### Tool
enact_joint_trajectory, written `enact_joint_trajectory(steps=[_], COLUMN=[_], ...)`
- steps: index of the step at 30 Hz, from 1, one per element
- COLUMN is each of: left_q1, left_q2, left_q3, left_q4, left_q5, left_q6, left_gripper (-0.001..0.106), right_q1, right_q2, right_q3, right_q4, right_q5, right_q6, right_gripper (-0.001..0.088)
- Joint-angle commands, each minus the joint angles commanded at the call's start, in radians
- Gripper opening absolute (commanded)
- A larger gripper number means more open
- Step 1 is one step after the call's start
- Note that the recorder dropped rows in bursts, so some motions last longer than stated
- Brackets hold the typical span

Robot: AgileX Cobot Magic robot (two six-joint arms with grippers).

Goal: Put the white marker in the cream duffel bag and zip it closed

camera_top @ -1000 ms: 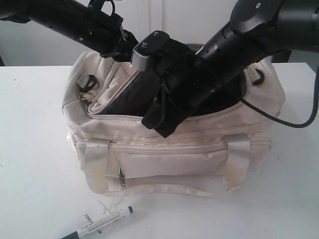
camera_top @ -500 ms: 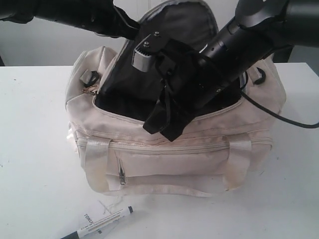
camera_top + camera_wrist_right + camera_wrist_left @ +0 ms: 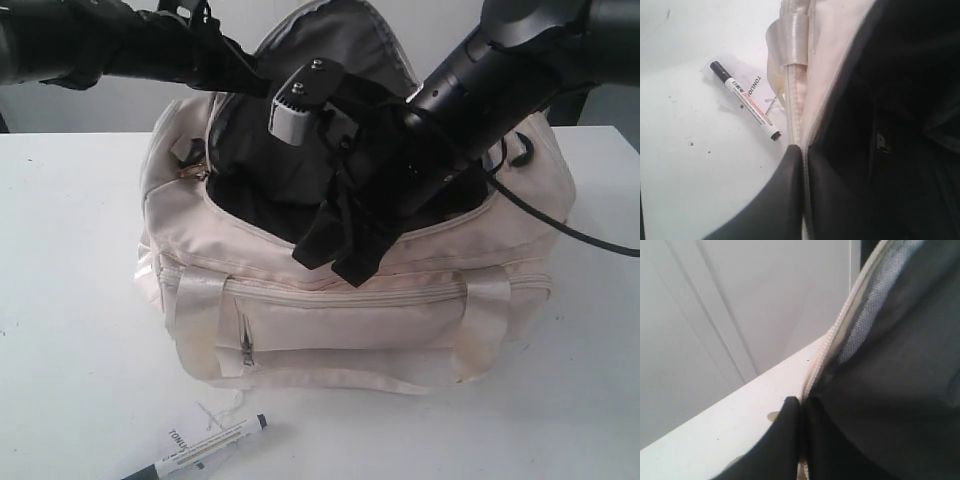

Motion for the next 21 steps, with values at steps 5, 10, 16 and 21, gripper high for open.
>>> enact_joint_trajectory(steps=[5,10,16,21], left_q1=[0.000,0.000,0.000,0.000], left_q2=[0.020,0.040,0.046,0.046], left_q3=[0.000,0.000,0.000,0.000], left_q4=[0.000,0.000,0.000,0.000], left_q5=[-0.090,-0.143,-0.143,-0.143], left_q6=[-0.007,-0.007,-0.007,-0.007], left_gripper=[0.000,0.000,0.000,0.000], right_q1=[0.000,0.000,0.000,0.000], right_q2=[0.000,0.000,0.000,0.022], right_q3=[0.000,0.000,0.000,0.000], right_q4=[-0.025,-0.042,-0.043,-0.003], right_q5=[0.042,0.076,0.066,0.013], right_q6=[0.000,0.000,0.002,0.016], right_gripper=[0.0000,0.0000,0.0000,0.0000])
